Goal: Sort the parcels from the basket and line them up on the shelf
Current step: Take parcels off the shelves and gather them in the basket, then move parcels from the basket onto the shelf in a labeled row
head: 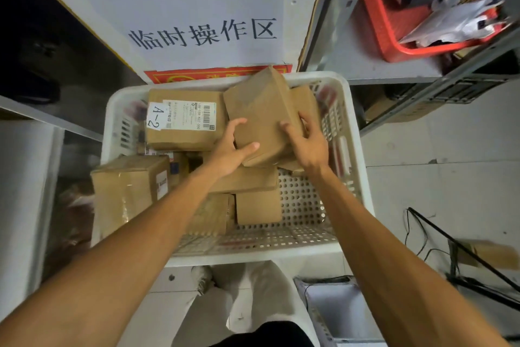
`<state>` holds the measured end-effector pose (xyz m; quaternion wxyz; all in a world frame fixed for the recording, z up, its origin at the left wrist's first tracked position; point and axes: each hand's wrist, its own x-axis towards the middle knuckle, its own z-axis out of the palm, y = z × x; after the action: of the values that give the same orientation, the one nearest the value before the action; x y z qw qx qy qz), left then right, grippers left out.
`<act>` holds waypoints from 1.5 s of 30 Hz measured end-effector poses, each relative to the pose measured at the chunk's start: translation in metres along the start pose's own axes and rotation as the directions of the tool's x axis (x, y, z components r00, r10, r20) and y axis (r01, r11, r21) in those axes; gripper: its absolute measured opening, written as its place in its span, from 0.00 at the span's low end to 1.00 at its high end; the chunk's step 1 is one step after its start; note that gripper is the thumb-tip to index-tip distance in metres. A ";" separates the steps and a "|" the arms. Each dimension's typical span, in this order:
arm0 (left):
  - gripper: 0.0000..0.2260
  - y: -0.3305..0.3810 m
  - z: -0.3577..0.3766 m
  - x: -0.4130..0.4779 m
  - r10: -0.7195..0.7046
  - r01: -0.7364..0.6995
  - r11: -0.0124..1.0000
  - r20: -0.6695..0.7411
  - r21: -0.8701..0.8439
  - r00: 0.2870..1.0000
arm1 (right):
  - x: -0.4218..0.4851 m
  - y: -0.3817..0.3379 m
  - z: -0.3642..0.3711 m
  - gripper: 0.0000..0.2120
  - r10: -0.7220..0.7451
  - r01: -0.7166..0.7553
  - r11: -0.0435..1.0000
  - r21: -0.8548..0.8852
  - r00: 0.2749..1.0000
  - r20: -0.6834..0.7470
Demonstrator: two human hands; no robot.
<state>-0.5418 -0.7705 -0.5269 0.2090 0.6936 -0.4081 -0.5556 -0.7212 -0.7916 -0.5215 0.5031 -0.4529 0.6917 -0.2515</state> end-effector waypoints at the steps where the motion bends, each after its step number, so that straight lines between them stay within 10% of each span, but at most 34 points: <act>1: 0.25 0.003 0.000 -0.004 -0.007 0.007 1.000 0.016 -0.003 1.000 | -0.002 -0.002 -0.003 0.35 0.012 -0.012 1.000 0.020 1.000 0.007; 7: 0.28 -0.006 0.004 -0.027 0.022 -0.022 1.000 0.002 0.001 1.000 | -0.024 0.008 -0.012 0.23 0.087 -0.097 0.991 0.089 0.990 0.113; 14: 0.42 -0.024 0.010 -0.029 -0.035 0.032 0.999 -0.071 -0.033 0.997 | -0.037 0.025 0.002 0.45 0.101 -0.100 0.995 -0.011 0.989 0.105; 30: 0.54 -0.060 0.011 -0.030 -0.073 0.086 0.942 0.054 -0.325 0.996 | -0.031 0.040 0.002 0.42 0.001 -0.050 0.983 0.176 0.963 0.271; 45: 0.33 0.011 -0.126 -0.145 0.295 -0.377 0.883 -0.295 -0.278 0.909 | -0.128 -0.089 0.040 0.22 -0.316 0.166 0.872 0.460 0.909 0.271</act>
<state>-0.4342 -0.6817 -0.3943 0.4641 0.6300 -0.3956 -0.4809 -0.6400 -0.7158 -0.4048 0.6648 -0.4520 0.4601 -0.3769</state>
